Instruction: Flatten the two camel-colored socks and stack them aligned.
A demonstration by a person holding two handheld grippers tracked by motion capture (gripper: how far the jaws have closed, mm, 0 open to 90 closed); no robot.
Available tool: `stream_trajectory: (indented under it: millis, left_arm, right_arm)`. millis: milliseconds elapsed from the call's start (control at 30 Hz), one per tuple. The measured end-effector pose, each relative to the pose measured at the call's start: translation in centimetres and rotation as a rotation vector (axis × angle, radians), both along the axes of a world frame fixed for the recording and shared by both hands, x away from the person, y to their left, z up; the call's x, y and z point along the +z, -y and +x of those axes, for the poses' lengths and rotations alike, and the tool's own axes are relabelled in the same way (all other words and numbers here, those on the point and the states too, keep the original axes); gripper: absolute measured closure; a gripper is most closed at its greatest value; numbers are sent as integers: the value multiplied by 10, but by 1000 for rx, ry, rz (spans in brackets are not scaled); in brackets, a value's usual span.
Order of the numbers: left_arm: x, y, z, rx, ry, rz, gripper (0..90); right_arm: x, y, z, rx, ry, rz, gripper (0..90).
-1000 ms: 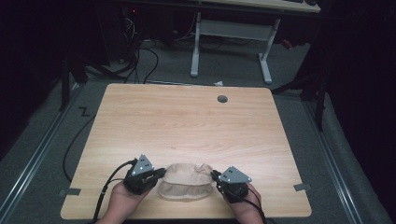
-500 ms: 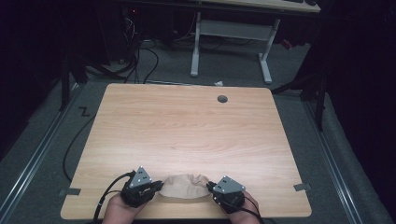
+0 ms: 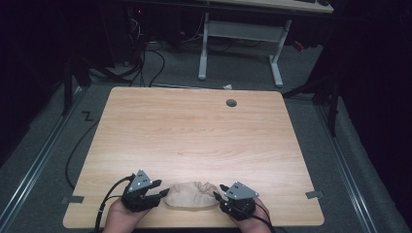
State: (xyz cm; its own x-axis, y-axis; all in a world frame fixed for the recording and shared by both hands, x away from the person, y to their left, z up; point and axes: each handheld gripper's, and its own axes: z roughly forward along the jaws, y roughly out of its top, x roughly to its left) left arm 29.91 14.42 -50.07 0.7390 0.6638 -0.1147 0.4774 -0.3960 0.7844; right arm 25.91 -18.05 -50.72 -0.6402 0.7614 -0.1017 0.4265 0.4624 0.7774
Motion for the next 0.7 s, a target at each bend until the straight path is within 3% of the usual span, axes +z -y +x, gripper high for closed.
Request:
stream_trajectory:
  millis: [200,433,500,600,633,700]
  left_arm:
    - [13,-12,24,80,50,-50,504]
    - [18,-23,62,173,82,-60,495]
    - [10,-29,74,205,77,-32,487]
    - [-8,-38,81,237,28,14,487]
    - [-11,-40,83,243,11,32,487]
    - [-14,-43,83,242,-3,21,487]
  right_arm:
    - [6,10,11,-42,35,72,594]
    - [15,30,51,-158,62,88,576]
    - [13,40,72,-217,61,76,569]
    - [-3,57,93,-329,18,46,587]
    - [-9,63,95,-351,-5,40,588]
    - [-16,71,95,-357,-27,23,588]
